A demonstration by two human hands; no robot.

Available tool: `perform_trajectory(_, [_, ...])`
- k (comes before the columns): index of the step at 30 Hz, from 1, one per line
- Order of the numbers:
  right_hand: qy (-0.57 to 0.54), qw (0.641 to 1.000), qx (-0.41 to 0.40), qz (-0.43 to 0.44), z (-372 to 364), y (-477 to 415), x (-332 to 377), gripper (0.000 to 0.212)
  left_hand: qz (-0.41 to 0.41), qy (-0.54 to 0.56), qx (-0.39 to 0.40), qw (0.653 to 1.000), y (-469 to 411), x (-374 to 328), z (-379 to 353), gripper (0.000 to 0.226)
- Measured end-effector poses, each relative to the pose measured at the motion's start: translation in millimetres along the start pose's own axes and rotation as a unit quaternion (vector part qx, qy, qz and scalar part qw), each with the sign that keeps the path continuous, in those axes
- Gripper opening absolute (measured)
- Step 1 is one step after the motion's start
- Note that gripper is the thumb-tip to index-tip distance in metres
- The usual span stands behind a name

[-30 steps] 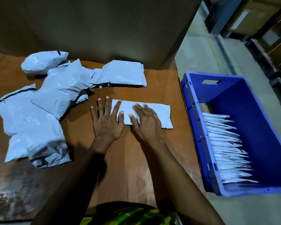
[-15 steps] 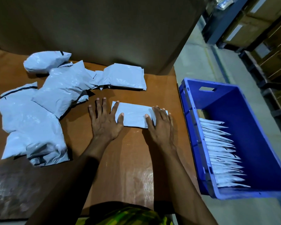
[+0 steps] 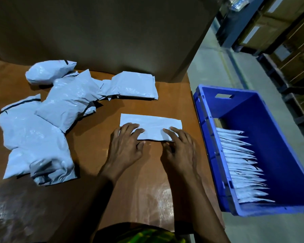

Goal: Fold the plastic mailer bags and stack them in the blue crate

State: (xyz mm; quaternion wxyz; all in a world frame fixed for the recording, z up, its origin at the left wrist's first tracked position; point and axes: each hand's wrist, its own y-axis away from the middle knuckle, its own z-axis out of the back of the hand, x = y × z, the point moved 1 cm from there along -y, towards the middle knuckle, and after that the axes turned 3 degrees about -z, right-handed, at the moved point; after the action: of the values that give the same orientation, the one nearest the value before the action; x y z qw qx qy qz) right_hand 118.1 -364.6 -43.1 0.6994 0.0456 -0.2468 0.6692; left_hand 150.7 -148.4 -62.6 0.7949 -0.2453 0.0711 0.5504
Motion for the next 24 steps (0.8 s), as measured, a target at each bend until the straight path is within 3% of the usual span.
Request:
perform_trajectory(7, [-0.069,0.994,-0.08,0.004,-3.9,-7.3,-15.1,0.055,-0.004,0.009,-0.081,0.997,-5.5,13.6,5.4,0.019])
perform_trajectory(12, [-0.166,0.979,-0.117,0.029,27.0,-32.3,-1.6,0.029,-0.02,0.04,-0.162,0.986,-33.7,6.7,47.7,0.019])
perform_trajectory(16, [-0.248,0.966,-0.061,-0.035,46.2,-62.0,1.1,0.022,0.05,0.159,-0.128,0.978,-62.4,15.1,63.6,0.018])
perform_trajectory(18, [-0.229,0.971,0.009,-0.062,33.3,-73.5,-9.8,0.02,0.066,0.163,-0.06,0.983,-70.0,26.3,45.6,0.014])
perform_trajectory(20, [-0.164,0.982,0.037,-0.083,17.8,-74.6,-14.6,0.022,0.079,0.071,-0.008,0.994,-66.0,31.3,23.0,0.014])
perform_trajectory(22, [-0.048,0.997,0.0,-0.062,1.3,-65.9,-10.2,0.027,0.056,-0.019,-0.009,0.998,-56.2,31.4,4.5,0.02])
perform_trajectory(24, [-0.009,0.999,-0.034,-0.006,-9.8,-54.8,10.4,0.03,0.01,-0.015,-0.037,0.999,-46.9,19.5,-4.3,0.032])
